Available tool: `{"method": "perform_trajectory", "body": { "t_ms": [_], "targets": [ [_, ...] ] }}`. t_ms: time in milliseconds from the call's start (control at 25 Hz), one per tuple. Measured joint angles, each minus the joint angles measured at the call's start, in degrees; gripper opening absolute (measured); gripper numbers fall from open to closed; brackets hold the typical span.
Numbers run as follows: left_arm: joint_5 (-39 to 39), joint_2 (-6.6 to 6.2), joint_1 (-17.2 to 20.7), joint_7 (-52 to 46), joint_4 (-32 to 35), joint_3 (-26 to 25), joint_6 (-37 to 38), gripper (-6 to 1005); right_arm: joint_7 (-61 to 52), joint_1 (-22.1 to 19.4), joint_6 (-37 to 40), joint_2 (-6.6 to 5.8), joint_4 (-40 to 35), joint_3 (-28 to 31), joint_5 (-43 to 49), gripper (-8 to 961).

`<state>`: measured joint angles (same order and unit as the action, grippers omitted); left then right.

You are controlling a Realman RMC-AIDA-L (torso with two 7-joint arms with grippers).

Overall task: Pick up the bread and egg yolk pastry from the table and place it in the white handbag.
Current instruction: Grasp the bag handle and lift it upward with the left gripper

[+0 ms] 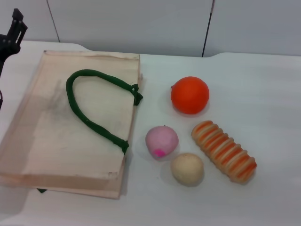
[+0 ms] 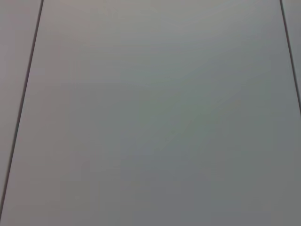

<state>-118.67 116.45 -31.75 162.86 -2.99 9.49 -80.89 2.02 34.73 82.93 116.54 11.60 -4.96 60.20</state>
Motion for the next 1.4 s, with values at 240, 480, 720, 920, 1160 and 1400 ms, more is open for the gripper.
{"method": "perform_trajectory", "body": {
  "t_ms": [240,480,720,920,1160,1400],
  "targets": [
    [0.0,0.0,0.0,-0.1,0.0,0.0,0.0,843,0.0,0.0,0.0,0.0,0.0,0.1,0.0,877],
    [0.0,0.0,0.0,-0.1,0.0,0.0,0.0,844,0.0,0.0,-0.2,0.0,0.0,0.6,0.0,877],
    [0.0,-0.04,-0.2,-0.1,0.0,0.0,1.2,844,-0.1,0.0,-0.2,0.0,0.0,0.7,0.0,876],
    [1.8,-0.17,-0.3,-3.9,-0.2,0.2,2.5,844,-2.7,-0.2,-0.3,-0.09,0.0,0.7,0.0,876],
    [14.4,-0.9,-0.2,-27.5,5.6,0.3,3.9,843,-3.4,-0.4,-0.3,-0.25,-0.6,0.6,0.0,876],
    [29.0,-0.75,-0.6,-57.5,19.7,0.3,2.2,843,-3.7,-0.4,-0.3,-0.27,-1.2,0.7,0.0,876]
  ]
}}
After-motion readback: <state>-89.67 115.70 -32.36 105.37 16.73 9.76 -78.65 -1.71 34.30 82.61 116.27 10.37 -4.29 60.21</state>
